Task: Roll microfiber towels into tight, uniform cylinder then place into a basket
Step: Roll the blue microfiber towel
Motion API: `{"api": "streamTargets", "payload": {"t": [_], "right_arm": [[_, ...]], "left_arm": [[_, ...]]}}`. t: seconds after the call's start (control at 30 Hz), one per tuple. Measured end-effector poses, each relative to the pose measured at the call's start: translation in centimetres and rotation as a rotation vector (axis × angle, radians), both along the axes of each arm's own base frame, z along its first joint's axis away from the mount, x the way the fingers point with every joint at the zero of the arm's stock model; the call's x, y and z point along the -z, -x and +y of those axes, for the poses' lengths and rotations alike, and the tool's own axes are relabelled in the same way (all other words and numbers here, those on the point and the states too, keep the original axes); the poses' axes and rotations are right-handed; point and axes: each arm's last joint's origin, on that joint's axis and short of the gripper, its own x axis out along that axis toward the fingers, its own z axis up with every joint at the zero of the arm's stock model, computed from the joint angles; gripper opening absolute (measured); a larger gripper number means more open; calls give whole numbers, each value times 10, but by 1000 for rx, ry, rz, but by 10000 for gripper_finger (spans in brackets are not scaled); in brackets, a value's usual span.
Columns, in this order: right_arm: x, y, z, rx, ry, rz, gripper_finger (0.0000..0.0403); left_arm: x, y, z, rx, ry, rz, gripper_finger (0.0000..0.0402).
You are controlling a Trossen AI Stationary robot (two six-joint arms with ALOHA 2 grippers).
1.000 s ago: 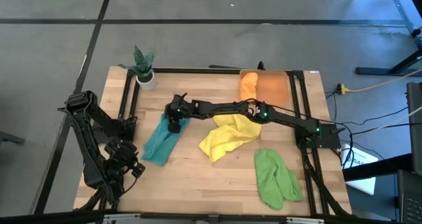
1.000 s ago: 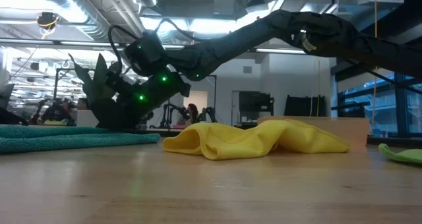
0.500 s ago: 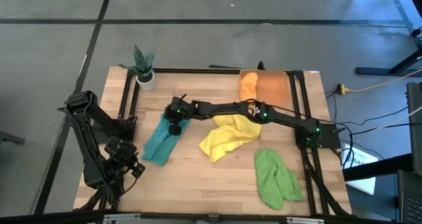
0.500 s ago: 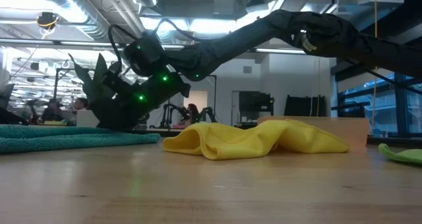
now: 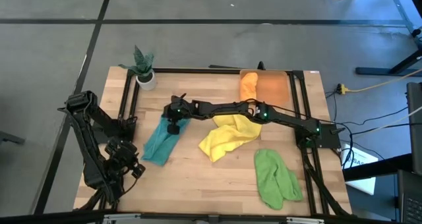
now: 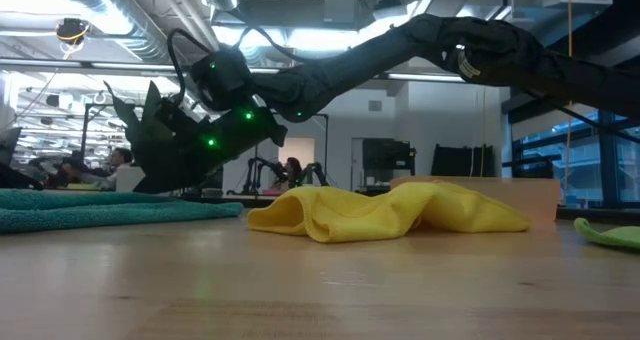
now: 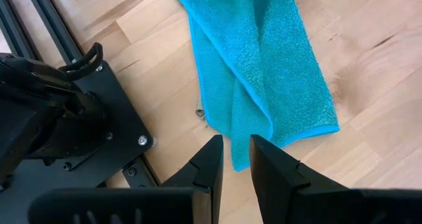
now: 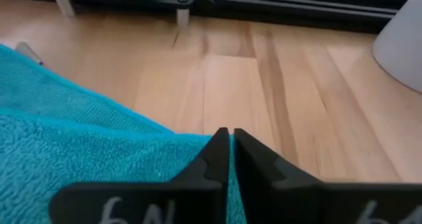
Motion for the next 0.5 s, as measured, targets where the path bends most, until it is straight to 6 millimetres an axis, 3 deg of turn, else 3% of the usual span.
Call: {"api": "streamTargets", "payload": {"t": [0.27, 0.5], "right_arm": [[1, 1, -1, 2, -3, 14, 107], [2, 2, -3, 33, -16, 25, 126]], "left_arm": [[0, 0, 0, 2, -1, 1, 65], [0, 0, 0, 3, 1, 1, 65]]}}
